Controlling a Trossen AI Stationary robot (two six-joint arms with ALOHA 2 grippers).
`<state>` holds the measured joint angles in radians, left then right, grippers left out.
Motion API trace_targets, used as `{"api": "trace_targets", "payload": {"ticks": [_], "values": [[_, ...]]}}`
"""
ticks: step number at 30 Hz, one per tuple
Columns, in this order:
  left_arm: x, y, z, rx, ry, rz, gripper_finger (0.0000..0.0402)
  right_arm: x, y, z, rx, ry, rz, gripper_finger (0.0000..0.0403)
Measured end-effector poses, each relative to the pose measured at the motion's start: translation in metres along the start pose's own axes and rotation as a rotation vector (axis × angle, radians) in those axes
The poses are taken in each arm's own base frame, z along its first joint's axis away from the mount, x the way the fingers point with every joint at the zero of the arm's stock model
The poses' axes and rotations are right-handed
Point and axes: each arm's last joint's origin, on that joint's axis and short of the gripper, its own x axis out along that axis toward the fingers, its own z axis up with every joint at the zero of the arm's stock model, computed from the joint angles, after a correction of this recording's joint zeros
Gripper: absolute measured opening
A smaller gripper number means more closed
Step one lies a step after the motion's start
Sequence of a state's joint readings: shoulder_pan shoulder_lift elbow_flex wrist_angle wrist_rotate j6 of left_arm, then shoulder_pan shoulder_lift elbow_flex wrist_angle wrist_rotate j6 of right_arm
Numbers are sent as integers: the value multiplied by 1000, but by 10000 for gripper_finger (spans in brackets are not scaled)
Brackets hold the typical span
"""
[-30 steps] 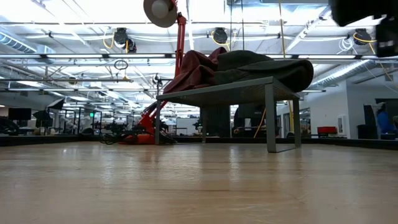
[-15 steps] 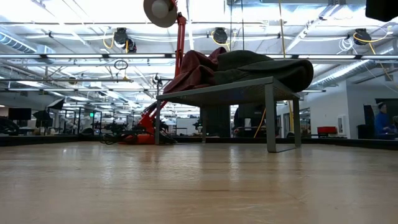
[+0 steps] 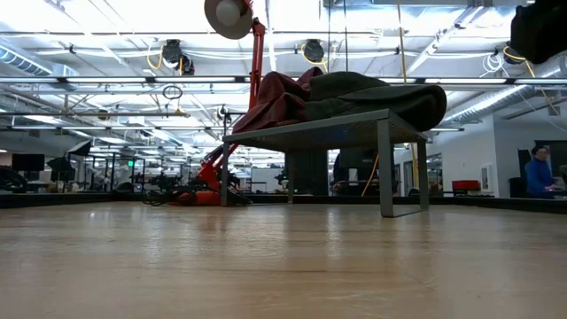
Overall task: Pick & Place hat
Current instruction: Stack the black cap on top of the black cap on the shelf
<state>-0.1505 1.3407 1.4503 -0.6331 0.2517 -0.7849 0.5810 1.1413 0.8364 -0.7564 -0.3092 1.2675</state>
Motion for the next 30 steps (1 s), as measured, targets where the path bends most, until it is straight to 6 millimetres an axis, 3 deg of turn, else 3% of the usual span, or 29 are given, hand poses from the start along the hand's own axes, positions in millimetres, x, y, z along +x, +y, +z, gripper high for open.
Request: {"api": "trace_targets", "payload": {"ticks": [8,17,21,28,30], "values": [[0,0,0,4,9,-7,212,37,7,7,-7,-28,-122,222],[0,-1,-2,2,41,-30,212,61,12,13,-33,-14,-137,210],[0,0,-1,0,41,-30,212,66,12,14,-29,11,-143,168],[0,0,-2,-33,46,-33,212,66,12,14,-7,9,-140,24],[0,0,-2,-44,56,-30,212,62,13,14,-7,-19,-129,10]]}}
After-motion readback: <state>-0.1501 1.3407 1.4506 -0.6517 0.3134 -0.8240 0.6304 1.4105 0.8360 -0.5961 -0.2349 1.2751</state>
